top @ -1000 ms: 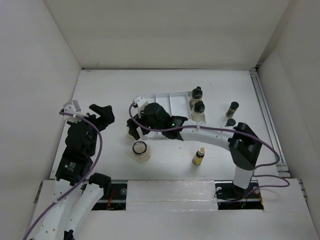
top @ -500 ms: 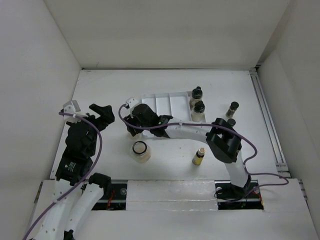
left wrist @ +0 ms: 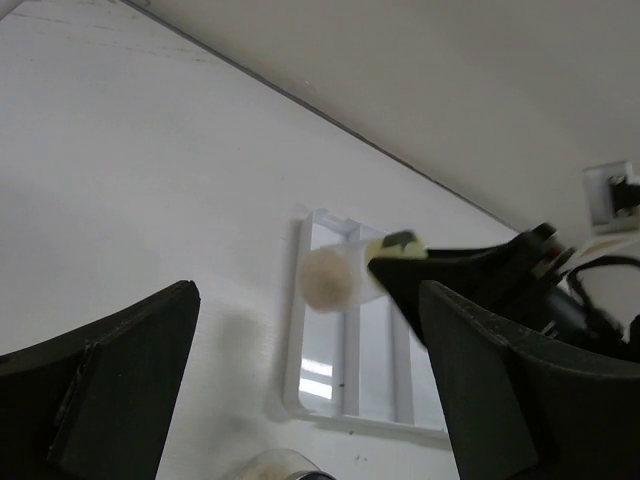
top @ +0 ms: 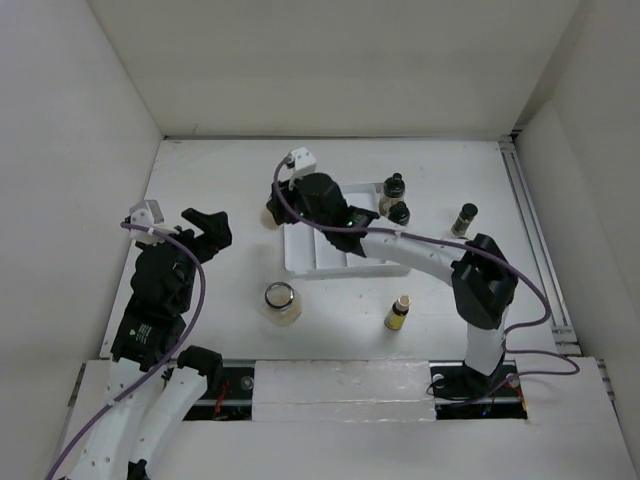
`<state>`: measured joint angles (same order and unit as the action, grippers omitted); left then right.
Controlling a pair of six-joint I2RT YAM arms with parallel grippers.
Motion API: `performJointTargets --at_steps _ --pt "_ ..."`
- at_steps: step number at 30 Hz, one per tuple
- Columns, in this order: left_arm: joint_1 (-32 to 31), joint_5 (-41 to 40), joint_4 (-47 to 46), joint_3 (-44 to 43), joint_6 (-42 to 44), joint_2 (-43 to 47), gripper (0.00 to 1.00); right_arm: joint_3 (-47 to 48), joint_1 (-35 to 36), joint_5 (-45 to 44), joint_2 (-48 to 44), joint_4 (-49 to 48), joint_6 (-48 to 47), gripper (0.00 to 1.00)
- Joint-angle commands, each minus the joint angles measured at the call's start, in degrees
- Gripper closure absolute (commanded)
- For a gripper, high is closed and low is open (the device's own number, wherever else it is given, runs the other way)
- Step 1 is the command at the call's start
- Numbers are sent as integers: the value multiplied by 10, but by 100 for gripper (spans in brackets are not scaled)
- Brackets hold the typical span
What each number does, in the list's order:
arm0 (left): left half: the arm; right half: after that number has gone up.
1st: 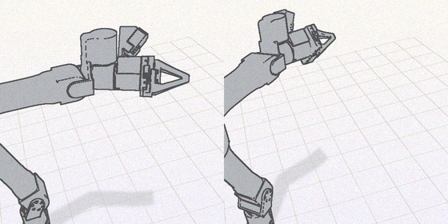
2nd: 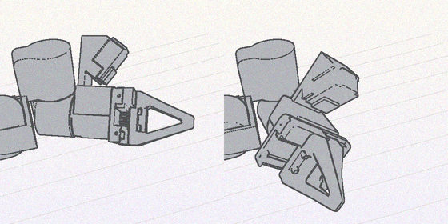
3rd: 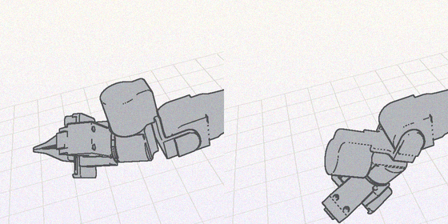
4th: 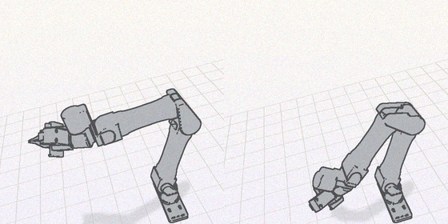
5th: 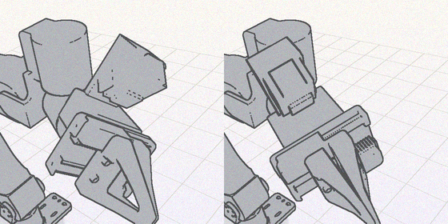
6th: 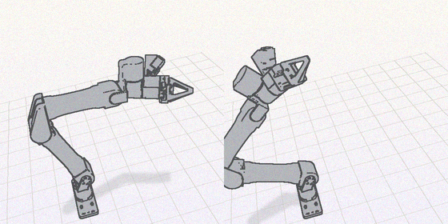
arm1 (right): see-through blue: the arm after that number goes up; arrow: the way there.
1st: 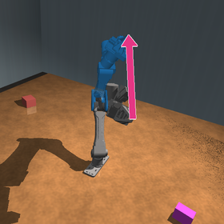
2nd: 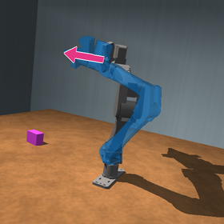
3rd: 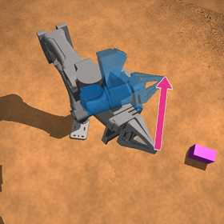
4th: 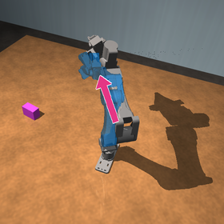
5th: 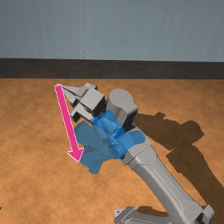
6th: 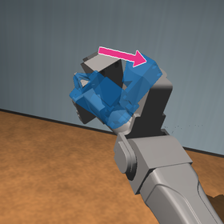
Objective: Organize the condiment bottles
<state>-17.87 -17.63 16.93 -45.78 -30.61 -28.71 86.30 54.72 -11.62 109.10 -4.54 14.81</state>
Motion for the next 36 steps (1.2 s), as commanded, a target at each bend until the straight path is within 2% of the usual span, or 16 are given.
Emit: performJointTargets --at_steps 1,8,15,23,30,34,36 --pt "3 17 -26 -6 12 4 13 17 -51 -23 -12 -71 23 60" --pt "3 34 -37 -6 17 4 13 58 -96 -22 55 -76 23 60" --pt "3 39 -37 -6 22 -1 13 119 -117 20 123 -39 9 57" --pt "3 44 -37 -6 22 -1 13 132 -117 -49 145 -21 9 57" --pt "3 44 -42 -6 22 -6 13 130 -111 -74 145 -1 4 57" --pt "3 44 -42 -6 22 -6 13 138 -111 -68 151 6 4 52" --pt "3 44 -42 -6 22 -6 13 151 -111 -59 166 12 4 43"
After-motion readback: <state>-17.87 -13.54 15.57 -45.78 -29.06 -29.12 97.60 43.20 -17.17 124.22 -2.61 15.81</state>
